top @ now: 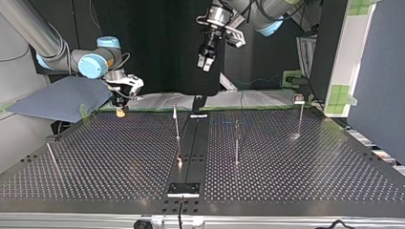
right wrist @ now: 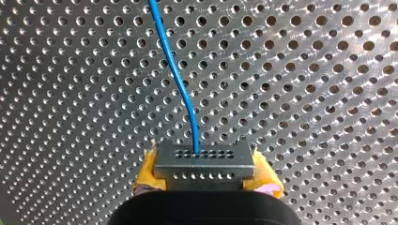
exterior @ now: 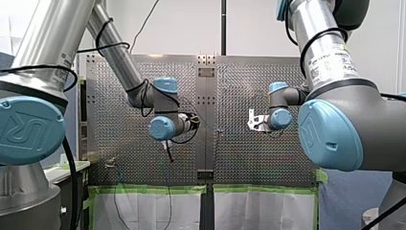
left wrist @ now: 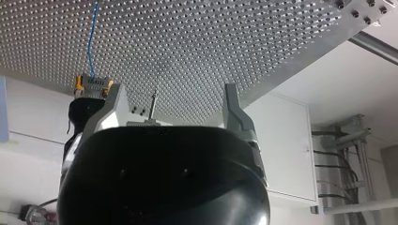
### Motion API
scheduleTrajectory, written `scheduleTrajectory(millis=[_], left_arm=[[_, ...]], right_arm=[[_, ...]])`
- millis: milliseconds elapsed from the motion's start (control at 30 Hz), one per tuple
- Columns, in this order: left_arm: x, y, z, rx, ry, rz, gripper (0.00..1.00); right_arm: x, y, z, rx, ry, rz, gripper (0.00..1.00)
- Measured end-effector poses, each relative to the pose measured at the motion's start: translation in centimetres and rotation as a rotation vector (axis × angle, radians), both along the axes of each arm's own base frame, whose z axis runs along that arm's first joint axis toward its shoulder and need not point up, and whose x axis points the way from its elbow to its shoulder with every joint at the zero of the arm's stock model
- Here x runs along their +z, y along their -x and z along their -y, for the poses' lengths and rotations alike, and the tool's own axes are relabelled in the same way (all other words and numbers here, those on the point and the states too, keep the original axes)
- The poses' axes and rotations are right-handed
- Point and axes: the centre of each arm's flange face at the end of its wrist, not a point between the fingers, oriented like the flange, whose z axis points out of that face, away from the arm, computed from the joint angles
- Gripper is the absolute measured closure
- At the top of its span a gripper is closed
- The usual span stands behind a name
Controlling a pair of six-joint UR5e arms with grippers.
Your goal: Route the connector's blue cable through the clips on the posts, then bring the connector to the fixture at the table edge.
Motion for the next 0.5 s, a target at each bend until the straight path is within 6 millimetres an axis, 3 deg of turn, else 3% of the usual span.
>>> scheduleTrajectory(millis=[500], left_arm=[[-2.5,2.3,-2.9,0.002,-0.044,0.016,0.00]], right_arm=[[0.1,-0.1,0.0,0.001,0.002,0.001,1.00]])
